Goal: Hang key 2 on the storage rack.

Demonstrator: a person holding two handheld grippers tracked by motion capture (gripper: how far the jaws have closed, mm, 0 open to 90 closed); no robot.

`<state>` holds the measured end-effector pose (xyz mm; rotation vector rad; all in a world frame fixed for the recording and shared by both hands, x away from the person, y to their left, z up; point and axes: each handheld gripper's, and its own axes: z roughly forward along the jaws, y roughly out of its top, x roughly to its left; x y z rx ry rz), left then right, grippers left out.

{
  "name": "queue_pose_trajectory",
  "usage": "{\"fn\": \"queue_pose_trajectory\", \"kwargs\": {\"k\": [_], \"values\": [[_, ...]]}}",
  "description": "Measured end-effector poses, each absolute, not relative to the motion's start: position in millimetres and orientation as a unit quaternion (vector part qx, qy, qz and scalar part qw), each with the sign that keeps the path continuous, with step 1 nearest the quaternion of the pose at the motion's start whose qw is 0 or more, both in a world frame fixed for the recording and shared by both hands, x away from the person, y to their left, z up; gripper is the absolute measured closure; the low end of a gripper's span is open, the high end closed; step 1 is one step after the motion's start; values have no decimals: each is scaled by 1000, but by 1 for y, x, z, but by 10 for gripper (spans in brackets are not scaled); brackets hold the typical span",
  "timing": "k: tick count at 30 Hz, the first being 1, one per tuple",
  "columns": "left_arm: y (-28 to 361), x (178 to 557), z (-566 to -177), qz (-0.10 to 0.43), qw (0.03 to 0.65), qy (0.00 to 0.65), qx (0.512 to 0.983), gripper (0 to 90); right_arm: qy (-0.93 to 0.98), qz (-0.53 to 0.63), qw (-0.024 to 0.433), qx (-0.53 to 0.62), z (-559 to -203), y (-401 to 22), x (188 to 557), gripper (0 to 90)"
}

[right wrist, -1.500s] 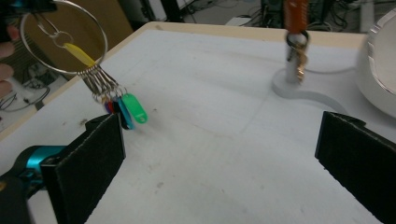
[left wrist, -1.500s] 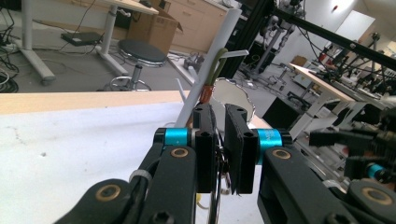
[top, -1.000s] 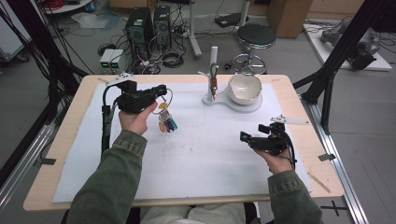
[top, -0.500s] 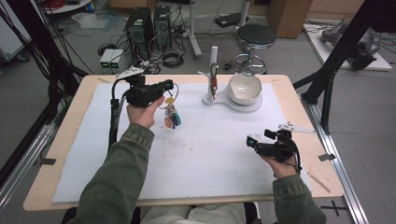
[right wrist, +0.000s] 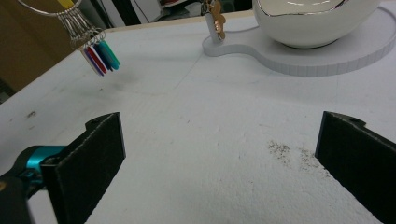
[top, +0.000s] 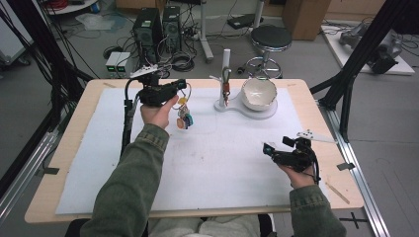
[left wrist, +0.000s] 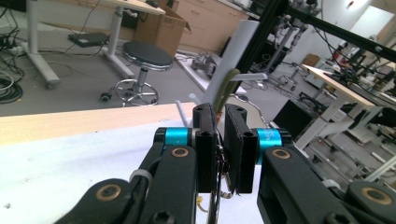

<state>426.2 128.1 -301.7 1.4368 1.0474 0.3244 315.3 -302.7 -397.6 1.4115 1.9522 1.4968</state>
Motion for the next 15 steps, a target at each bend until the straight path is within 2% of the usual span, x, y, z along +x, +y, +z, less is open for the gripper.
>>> {"fn": "queue_pose_trajectory", "kwargs": {"k": [15], "values": [[106,452,-281,153,605,451,639,826,673,531,141,496,-398,-308,316,6]]}}
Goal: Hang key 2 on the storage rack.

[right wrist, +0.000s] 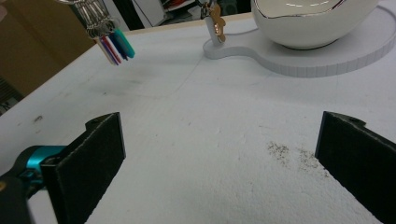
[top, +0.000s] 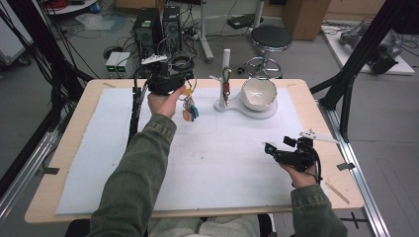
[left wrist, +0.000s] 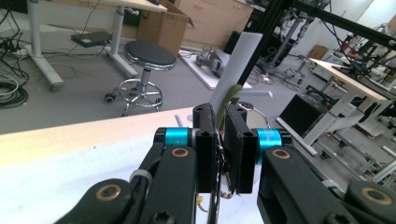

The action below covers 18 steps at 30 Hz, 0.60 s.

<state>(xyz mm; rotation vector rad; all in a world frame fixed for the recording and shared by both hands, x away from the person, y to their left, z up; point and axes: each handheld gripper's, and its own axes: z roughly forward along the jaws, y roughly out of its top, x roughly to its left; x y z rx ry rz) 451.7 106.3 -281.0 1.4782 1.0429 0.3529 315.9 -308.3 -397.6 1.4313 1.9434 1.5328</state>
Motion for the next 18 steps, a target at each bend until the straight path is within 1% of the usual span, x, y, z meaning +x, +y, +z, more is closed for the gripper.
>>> {"fn": "queue_pose_trajectory", "kwargs": {"k": [6,12,18], "values": [[97,466,-281,153,595,458,643,826,668,534,143,498,-397,-312,316,6],[89,477,-285,146,586,462,649,826,676,527,150,493,-398,-310,316,6],[80,487,-288,138,579,466,654,826,676,528,148,492,-399,-309,317,7]]}}
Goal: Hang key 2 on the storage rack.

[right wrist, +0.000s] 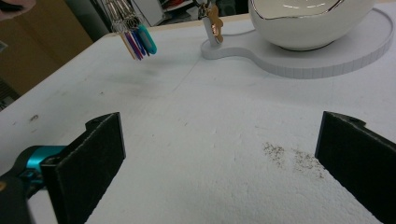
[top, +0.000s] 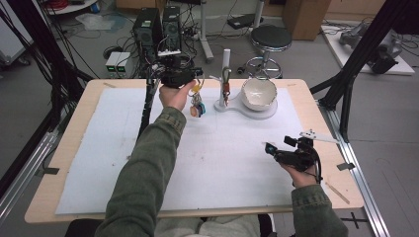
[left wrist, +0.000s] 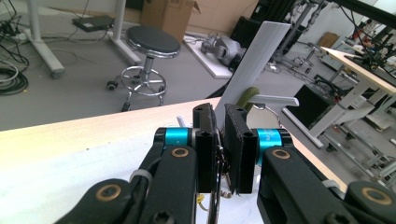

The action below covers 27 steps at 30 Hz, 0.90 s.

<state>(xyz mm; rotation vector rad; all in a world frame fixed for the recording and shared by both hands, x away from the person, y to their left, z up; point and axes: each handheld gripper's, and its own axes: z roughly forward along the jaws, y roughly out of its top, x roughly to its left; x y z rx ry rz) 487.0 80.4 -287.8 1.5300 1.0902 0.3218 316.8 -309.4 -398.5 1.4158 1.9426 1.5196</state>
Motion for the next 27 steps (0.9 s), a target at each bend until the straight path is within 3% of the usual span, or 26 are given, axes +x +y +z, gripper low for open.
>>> {"fn": "queue_pose_trajectory", "kwargs": {"k": [27], "values": [[56,517,-293,139,579,491,636,827,676,532,143,489,-399,-309,317,7]]}}
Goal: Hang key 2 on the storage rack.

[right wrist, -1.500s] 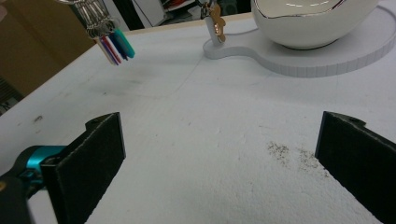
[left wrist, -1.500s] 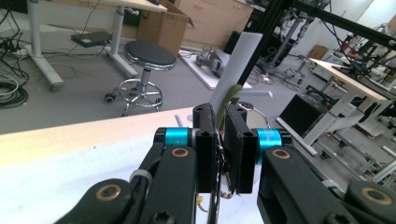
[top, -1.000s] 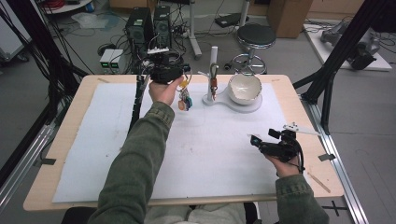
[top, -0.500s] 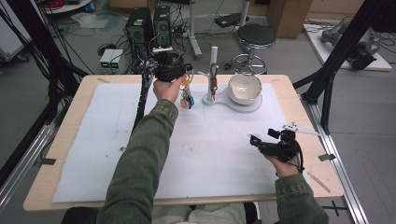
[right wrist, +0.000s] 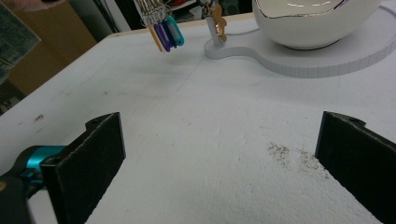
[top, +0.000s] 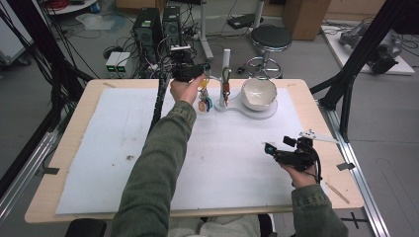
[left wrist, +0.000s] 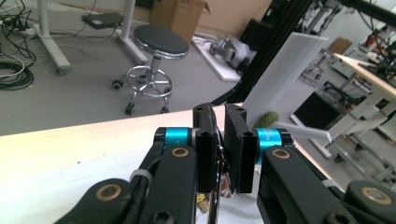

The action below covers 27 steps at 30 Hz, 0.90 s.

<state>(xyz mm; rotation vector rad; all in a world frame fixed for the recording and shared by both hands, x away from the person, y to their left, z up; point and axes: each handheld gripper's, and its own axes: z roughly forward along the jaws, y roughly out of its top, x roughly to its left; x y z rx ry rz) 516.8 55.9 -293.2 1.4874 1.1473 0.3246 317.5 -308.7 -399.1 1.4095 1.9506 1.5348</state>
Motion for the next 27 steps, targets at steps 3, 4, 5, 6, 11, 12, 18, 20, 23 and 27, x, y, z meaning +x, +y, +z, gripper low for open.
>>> {"fn": "queue_pose_trajectory", "kwargs": {"k": [3,4,5,6,11,12,18,20,23,27], "values": [[53,521,-297,142,573,490,641,827,676,532,143,489,-399,-309,317,6],[52,523,-298,142,573,489,642,826,676,533,142,490,-399,-308,317,7],[51,523,-299,141,573,489,642,826,676,533,142,490,-399,-308,317,6],[50,524,-300,140,573,489,643,826,676,532,142,489,-399,-308,317,7],[47,525,-303,137,568,484,651,826,676,532,139,490,-399,-308,318,6],[47,525,-304,135,568,482,653,826,677,532,140,490,-399,-308,318,6],[38,523,-308,131,559,477,665,826,676,533,140,489,-400,-308,317,7],[35,523,-309,130,557,474,669,826,675,532,139,492,-400,-308,317,7],[31,522,-311,129,554,472,673,826,675,533,139,491,-401,-309,318,6],[29,524,-316,130,541,472,684,826,673,534,139,493,-401,-310,317,6]]}}
